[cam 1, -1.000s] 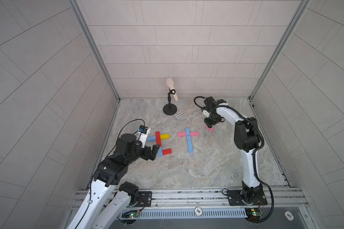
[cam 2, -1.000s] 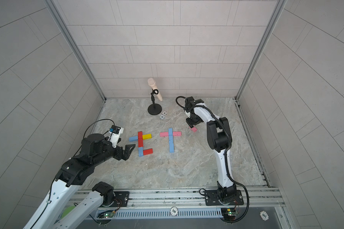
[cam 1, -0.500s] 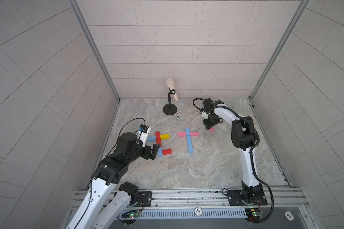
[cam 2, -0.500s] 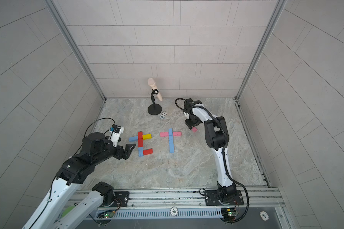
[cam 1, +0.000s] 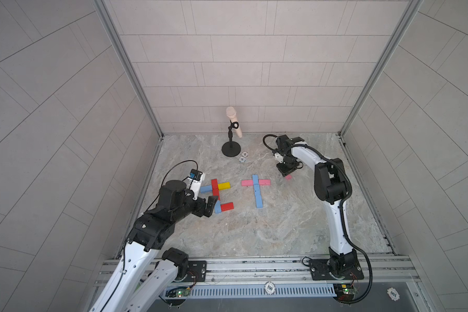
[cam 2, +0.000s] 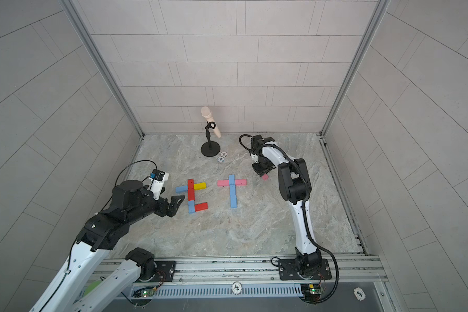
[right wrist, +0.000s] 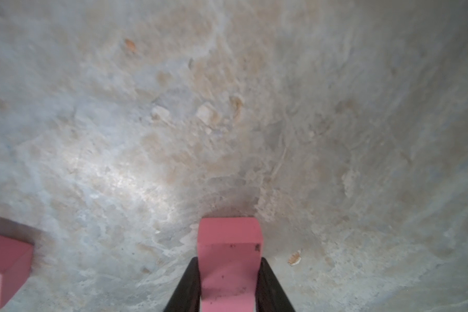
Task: Assemble the letter t with building blocks
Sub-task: Pick up the building block from the center of the board.
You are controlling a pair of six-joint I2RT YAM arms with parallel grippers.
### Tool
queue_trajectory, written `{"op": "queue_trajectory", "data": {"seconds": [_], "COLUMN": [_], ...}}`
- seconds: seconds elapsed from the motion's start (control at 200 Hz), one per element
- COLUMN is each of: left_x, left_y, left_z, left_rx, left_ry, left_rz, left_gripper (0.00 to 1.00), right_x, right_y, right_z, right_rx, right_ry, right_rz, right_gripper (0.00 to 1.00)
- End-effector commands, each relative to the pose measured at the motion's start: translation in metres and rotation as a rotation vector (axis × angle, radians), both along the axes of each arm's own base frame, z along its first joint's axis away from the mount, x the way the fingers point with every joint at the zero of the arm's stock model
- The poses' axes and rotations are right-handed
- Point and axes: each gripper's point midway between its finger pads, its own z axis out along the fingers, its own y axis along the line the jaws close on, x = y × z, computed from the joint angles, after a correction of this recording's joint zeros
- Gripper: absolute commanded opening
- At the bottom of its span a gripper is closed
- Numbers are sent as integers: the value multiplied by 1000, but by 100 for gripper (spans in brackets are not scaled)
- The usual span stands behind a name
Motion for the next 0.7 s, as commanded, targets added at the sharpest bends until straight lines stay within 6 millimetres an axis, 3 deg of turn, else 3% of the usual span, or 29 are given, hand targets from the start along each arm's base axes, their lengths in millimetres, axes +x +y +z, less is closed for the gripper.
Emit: {"op": "queue_trajectory", "data": {"seconds": [0.0,0.16,0.28,0.496,0.696], "left_x": [-2,-2,-2,-3,-4], "left_y": [0,0,0,-1,-2], "left_z": [11,11,12,12,10], "left_rx": [0,-1,-4,-6,-7], "left_ry": [-20,-24,-31,-44,-47], "left_rz": [-4,-6,-8,-17,-28], "left_gripper": [100,100,100,100,100], "right_x": [-8,-13,-28,-73,-124], "right_y": [-4,-2,2,17,44], "right_z": [1,16,26,40,48], "right_rx": [-9,1,20,85,98], "right_ry": [39,15,-3,-21,-32], "right_rz": [17,38,93,239,578], "right_gripper": [24,17,17,17,16]}}
